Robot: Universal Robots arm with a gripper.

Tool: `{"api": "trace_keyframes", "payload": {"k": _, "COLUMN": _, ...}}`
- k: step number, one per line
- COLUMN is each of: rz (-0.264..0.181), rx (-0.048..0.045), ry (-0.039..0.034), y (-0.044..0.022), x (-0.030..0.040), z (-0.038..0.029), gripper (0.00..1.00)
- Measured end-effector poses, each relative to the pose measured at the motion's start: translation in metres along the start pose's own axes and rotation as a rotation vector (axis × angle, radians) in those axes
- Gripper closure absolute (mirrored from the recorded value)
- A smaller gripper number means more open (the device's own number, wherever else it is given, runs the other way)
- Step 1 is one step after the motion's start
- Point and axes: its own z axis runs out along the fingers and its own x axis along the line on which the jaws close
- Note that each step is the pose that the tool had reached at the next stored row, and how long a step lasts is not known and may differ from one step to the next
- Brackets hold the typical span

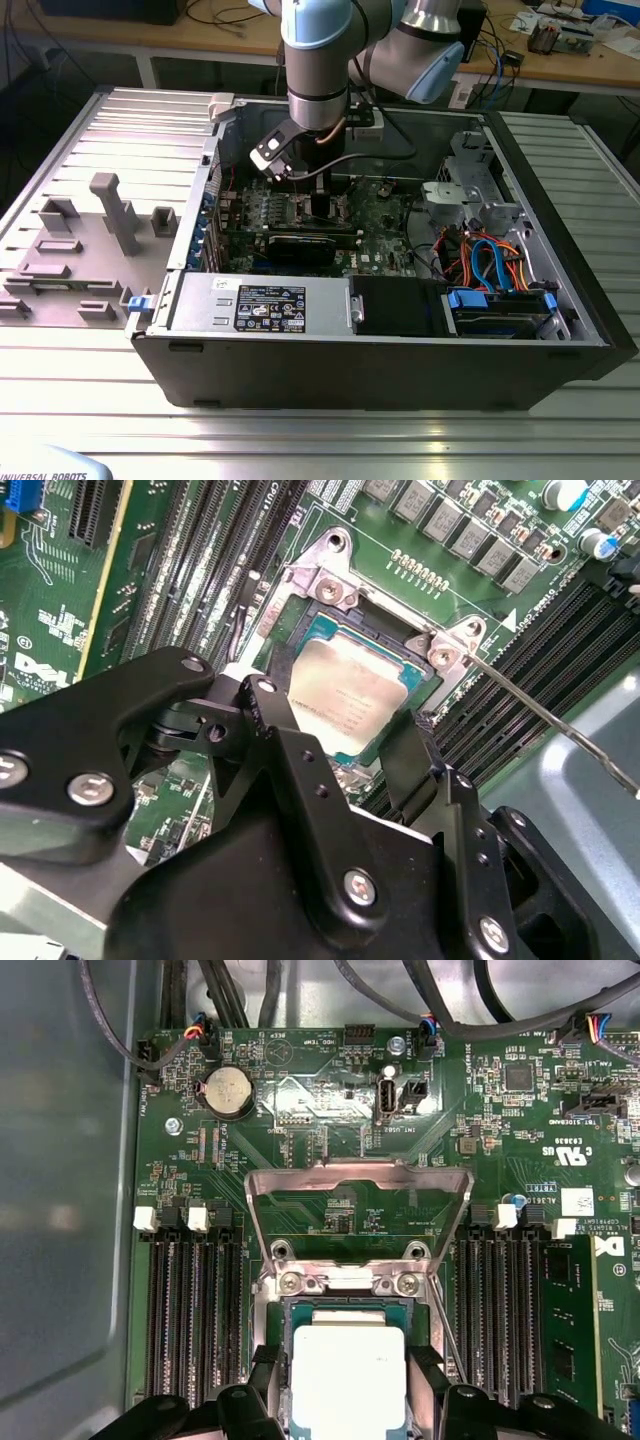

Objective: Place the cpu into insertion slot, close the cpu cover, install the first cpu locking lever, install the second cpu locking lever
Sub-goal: 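Place the cpu into insertion slot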

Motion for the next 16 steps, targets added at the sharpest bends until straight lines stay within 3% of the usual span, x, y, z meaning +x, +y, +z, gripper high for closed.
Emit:
{"api": "trace_keyframes", "payload": {"k": 6, "rz": 0.0, "rx": 0.0049, "ry": 0.0, "y": 0.0004, "x": 0.0, "z": -0.0045, "gripper": 0.38}}
{"api": "trace_keyframes", "payload": {"k": 9, "rz": 0.001, "rx": 0.0156, "ry": 0.0001, "y": 0.0013, "x": 0.0001, "z": -0.0076, "gripper": 0.38}}
{"api": "trace_keyframes", "payload": {"k": 13, "rz": 0.001, "rx": 0.039, "ry": 0.0, "y": 0.0035, "x": 0.0, "z": -0.0105, "gripper": 0.38}}
{"api": "trace_keyframes", "payload": {"k": 16, "rz": 0.002, "rx": 0.0404, "ry": 0.0002, "y": 0.0036, "x": 0.0001, "z": -0.0105, "gripper": 0.38}}
